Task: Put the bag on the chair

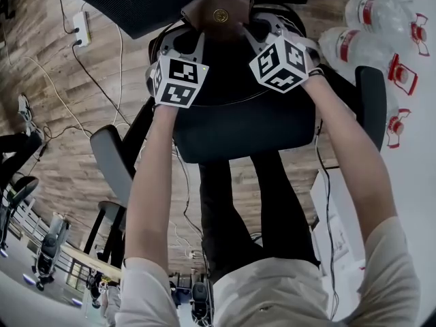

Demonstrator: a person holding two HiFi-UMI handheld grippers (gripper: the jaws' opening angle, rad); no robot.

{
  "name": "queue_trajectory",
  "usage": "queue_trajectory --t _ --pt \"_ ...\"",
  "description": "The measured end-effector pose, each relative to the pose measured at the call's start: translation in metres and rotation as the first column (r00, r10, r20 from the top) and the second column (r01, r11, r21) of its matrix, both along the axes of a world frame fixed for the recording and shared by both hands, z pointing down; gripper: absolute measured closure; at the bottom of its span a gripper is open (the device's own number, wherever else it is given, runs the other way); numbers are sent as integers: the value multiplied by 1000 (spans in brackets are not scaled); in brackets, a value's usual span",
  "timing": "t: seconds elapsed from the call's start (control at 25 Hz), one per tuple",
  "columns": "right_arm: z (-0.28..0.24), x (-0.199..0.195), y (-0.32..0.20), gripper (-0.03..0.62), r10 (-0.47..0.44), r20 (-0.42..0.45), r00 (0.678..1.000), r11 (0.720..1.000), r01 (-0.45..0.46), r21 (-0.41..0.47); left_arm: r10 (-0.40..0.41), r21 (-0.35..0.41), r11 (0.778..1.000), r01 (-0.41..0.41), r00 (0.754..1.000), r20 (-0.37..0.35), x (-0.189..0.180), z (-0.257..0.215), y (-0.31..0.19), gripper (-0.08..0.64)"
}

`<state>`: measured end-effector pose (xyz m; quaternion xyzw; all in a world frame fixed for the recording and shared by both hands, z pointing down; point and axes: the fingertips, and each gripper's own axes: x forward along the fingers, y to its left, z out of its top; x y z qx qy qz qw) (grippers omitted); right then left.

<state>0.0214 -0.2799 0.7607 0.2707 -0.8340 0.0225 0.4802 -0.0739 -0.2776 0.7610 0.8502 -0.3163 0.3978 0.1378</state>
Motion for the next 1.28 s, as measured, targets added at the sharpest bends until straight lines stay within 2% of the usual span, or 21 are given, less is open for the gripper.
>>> queue_trajectory --t 0.32,0.56,0.84,1.0,1.28 --pt "0 1 0 502 46 23 999 999 -46 -28 -47 -30 998 46 999 -25 -1 2 -1 517" --pt "0 2 1 485 69 34 997 997 -67 -47 -60 -31 998 59 998 -18 -3 3 0 498" --pt "-1 7 5 435 81 29 996 996 -79 -50 -70 -43 997 69 998 -5 -2 5 2 442" --pt "-5 8 8 425 94 30 995 995 -93 -48 -87 -90 992 85 996 -23 -2 4 7 391" --pt "-10 11 19 423 125 31 992 991 -123 -62 -107 -89 990 106 994 -6 -6 0 11 380"
